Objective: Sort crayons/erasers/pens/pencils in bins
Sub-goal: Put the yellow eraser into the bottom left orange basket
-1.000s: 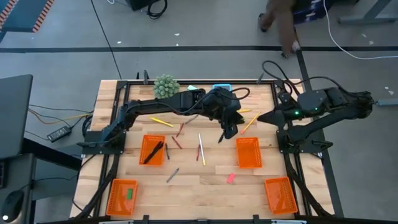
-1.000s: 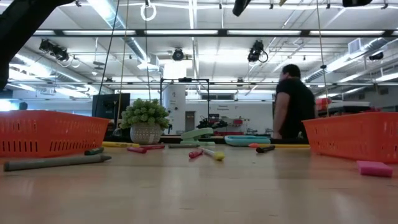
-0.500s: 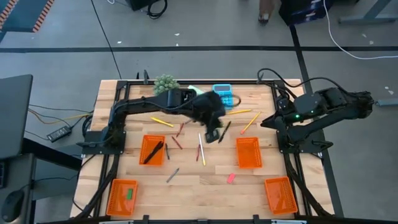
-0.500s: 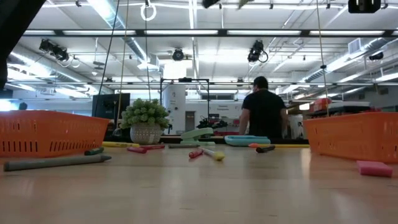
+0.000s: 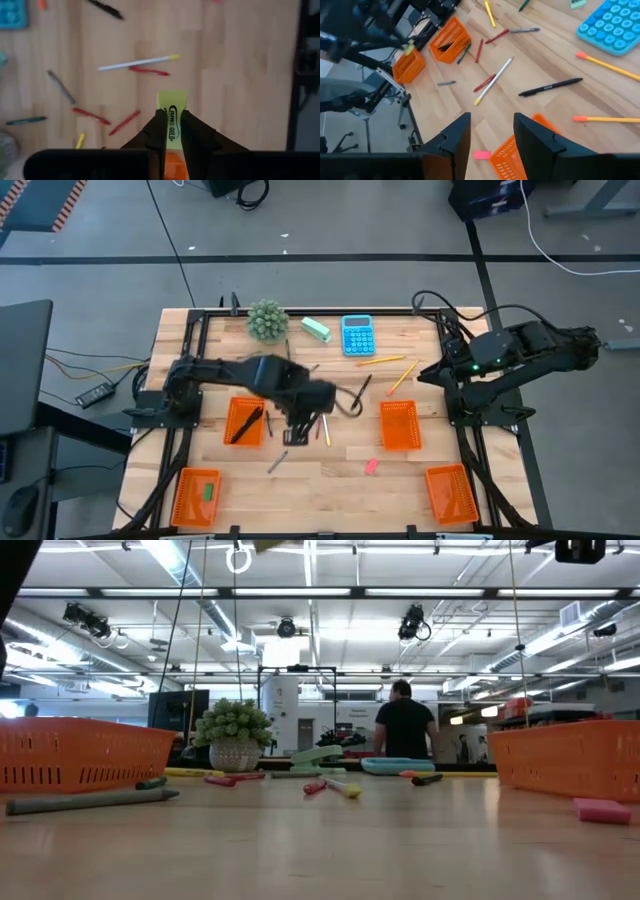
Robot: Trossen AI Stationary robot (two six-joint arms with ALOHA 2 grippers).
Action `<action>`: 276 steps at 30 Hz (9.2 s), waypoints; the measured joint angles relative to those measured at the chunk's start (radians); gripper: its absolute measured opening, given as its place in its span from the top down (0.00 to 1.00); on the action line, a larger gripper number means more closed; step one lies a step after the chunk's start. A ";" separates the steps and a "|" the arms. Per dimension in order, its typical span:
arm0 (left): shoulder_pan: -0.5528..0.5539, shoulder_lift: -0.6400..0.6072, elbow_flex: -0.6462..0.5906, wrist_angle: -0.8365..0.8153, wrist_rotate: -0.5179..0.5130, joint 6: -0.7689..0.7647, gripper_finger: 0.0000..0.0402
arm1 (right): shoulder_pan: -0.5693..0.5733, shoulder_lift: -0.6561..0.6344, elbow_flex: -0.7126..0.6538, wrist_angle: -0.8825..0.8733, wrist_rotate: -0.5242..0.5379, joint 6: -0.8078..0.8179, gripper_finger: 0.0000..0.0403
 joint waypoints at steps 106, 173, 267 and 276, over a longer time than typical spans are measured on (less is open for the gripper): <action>-0.311 -0.221 -1.244 0.880 0.054 -0.241 0.50 | 0.000 0.165 0.000 0.008 0.035 0.026 0.62; -0.324 -0.223 -1.172 0.826 -0.010 -0.182 0.51 | 0.000 0.164 0.000 0.008 0.083 0.022 0.62; -0.956 -0.359 -1.027 0.427 0.086 -1.545 0.77 | -0.001 0.164 0.000 0.008 0.362 -0.066 0.62; -0.951 -0.359 -1.135 0.549 0.057 -1.741 0.76 | -0.001 0.164 0.000 0.008 0.405 0.002 0.62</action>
